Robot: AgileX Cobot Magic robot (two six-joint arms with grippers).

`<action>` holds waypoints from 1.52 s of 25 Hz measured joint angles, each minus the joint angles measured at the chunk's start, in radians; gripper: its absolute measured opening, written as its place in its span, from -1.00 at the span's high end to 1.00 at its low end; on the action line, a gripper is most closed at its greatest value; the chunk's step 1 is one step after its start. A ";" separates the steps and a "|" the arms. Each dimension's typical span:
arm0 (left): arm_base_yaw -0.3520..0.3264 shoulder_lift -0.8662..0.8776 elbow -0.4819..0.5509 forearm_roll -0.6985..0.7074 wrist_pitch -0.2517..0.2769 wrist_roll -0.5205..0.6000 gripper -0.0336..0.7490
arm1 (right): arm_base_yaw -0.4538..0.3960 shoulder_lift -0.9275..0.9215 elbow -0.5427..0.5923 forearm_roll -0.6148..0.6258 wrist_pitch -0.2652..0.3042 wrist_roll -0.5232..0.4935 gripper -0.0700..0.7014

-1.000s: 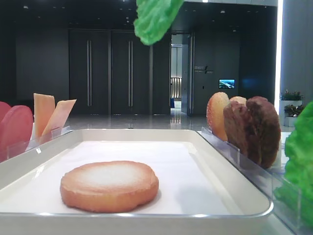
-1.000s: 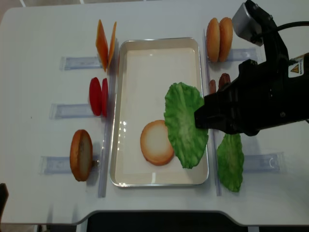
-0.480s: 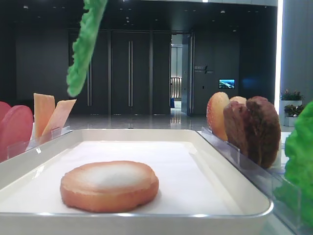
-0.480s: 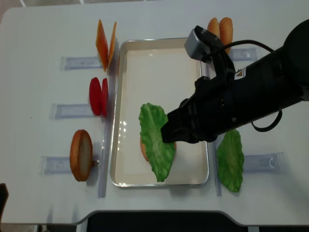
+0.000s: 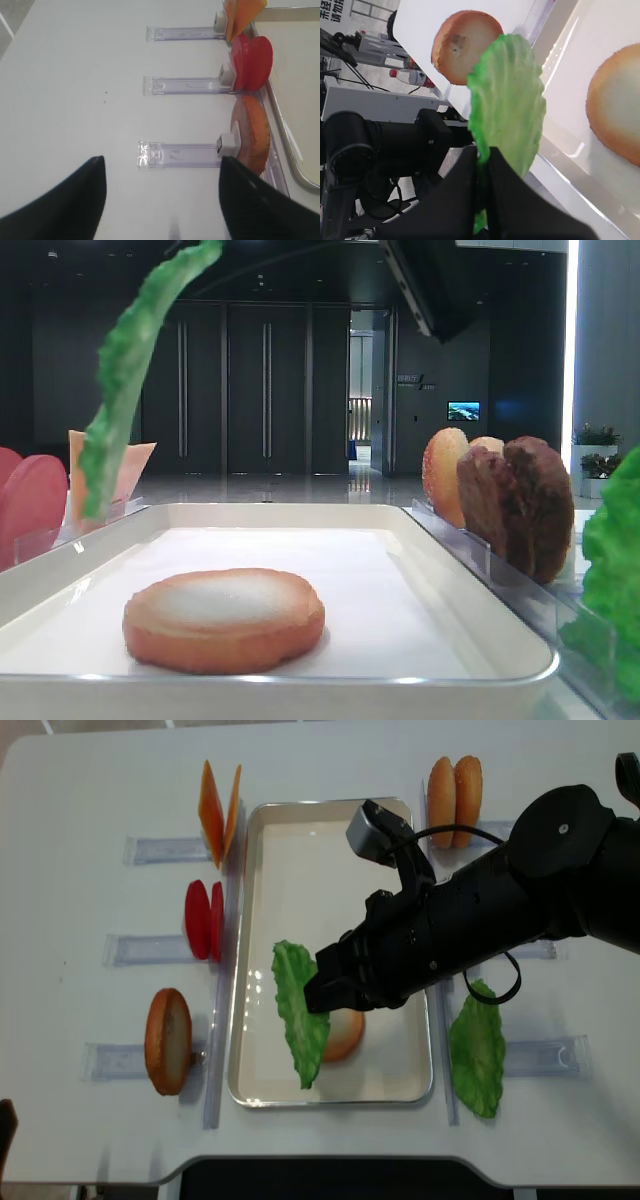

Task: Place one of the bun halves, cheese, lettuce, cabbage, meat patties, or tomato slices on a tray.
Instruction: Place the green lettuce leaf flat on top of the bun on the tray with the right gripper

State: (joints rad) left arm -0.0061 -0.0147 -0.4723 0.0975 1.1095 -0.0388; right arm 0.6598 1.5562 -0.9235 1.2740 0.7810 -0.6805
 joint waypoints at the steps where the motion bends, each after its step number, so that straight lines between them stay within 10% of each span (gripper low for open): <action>1: 0.000 0.000 0.000 0.000 0.000 0.000 -0.45 | 0.000 0.003 0.000 0.016 -0.001 -0.018 0.78; 38: 0.000 0.000 0.000 0.000 0.000 0.000 -0.45 | -0.013 0.178 -0.002 0.200 -0.058 -0.235 0.78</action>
State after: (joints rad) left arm -0.0061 -0.0147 -0.4723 0.0975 1.1095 -0.0388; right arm 0.6466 1.7346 -0.9255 1.4735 0.7229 -0.9159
